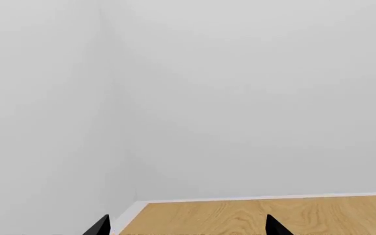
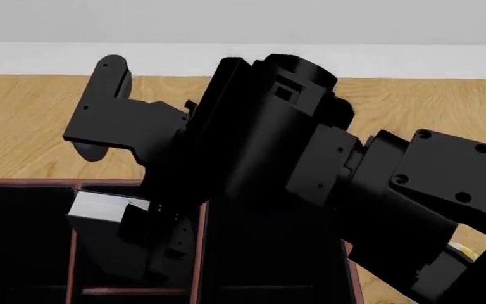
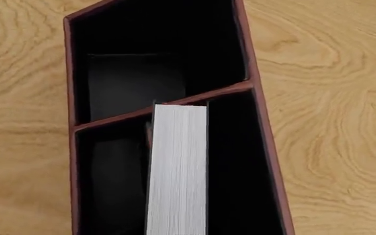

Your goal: Pick up the book and place it in the front compartment of the caddy.

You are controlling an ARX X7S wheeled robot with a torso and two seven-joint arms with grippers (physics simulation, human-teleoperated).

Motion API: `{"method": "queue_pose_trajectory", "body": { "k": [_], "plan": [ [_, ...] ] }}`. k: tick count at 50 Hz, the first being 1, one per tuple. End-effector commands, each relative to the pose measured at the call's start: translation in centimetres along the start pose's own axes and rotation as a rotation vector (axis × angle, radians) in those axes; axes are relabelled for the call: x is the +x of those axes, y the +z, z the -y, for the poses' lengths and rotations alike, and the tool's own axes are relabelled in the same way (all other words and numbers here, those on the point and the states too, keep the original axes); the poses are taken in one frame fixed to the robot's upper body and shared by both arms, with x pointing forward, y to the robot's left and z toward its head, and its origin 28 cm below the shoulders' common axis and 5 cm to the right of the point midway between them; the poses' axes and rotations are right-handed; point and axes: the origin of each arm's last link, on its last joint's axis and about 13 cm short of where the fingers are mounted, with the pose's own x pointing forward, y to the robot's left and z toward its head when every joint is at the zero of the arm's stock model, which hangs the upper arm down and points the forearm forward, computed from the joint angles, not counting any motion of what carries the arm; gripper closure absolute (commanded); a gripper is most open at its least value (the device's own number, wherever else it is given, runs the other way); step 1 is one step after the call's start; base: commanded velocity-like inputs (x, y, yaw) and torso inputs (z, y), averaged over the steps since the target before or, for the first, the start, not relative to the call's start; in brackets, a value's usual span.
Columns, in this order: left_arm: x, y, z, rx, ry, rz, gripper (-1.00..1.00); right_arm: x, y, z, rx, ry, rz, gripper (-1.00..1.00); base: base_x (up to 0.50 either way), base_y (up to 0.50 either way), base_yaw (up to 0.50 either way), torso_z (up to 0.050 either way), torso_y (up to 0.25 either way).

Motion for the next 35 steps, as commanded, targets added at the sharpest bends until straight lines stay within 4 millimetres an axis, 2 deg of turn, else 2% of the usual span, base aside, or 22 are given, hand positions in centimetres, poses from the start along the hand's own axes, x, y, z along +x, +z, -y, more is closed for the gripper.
{"method": "queue_pose_trajectory", "body": {
  "k": [1,8,14,15,23,35],
  "plan": [
    [0.0,-0.1,-0.1,0.0,0.003,-0.002,-1.0,2.2,-4.6,2.4,-0.227,-0.347,-0.311,1.0,0.01,0.0,-0.01,0.0,0.0],
    [-0.1,-0.2,-0.1,0.0,0.004,-0.003,-1.0,2.8,-4.9,2.6,-0.269,-0.38,-0.317,1.0,0.0,0.0,-0.01,-0.001,0.0],
    [-0.1,0.0,-0.1,0.001,0.005,-0.002,-1.0,3.2,-5.1,2.5,-0.218,-0.398,-0.302,1.0,0.0,0.0,-0.01,-0.002,0.0],
    [-0.1,-0.1,-0.1,0.001,0.004,-0.003,-1.0,3.0,-5.0,2.4,-0.249,-0.373,-0.319,-1.0,0.0,0.0,-0.01,0.0,0.0],
    [-0.2,0.0,0.0,-0.001,0.002,-0.001,-1.0,1.7,-4.2,2.4,-0.225,-0.389,-0.271,-1.0,0.0,0.0,0.0,-0.001,0.0],
    [-0.2,0.0,-0.1,-0.003,0.004,0.001,-1.0,-3.2,-1.7,1.7,-0.187,-0.497,-0.141,-1.0,0.0,0.0,0.0,0.0,0.0]
  ]
}}
